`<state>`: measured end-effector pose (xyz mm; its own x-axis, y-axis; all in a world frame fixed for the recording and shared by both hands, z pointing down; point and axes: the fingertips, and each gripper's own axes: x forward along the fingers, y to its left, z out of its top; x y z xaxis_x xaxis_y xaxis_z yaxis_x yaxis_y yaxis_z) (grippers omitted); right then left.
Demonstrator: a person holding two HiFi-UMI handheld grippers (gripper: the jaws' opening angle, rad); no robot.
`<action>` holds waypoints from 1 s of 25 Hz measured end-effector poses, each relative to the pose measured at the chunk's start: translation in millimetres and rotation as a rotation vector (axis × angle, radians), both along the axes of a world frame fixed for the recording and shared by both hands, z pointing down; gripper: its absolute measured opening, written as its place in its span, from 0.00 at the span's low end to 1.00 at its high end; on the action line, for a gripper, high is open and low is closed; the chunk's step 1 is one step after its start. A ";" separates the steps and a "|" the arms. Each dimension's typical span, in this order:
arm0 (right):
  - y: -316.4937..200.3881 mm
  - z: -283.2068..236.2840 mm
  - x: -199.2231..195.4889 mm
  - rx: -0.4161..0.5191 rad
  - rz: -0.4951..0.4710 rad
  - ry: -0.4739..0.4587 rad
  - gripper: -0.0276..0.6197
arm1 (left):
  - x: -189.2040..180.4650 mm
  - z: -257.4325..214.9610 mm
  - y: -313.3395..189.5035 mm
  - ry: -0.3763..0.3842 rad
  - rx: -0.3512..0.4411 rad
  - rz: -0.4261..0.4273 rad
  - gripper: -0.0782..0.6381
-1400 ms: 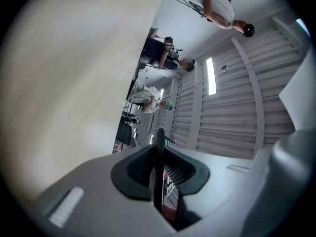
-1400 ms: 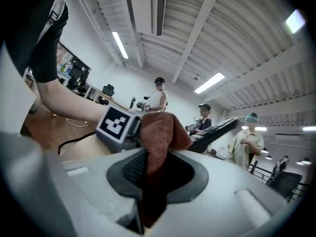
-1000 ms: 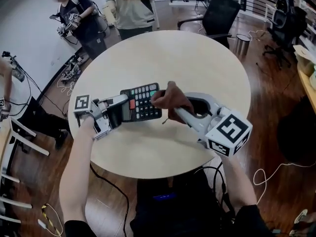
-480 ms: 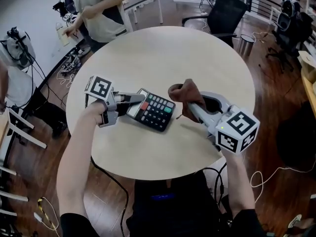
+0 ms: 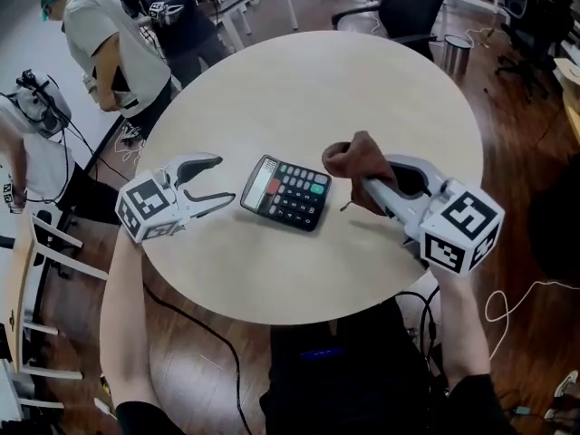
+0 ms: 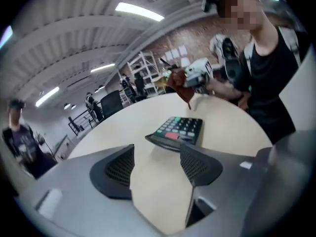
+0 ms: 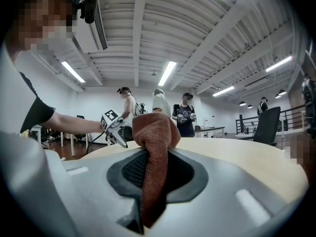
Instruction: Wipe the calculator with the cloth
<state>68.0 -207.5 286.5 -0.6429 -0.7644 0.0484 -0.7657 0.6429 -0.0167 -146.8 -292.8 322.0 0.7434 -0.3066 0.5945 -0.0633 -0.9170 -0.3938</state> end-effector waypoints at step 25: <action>1.8 -13.8 19.1 0.034 0.089 -0.104 0.14 | 50.5 7.9 42.2 -0.110 0.184 -0.041 0.18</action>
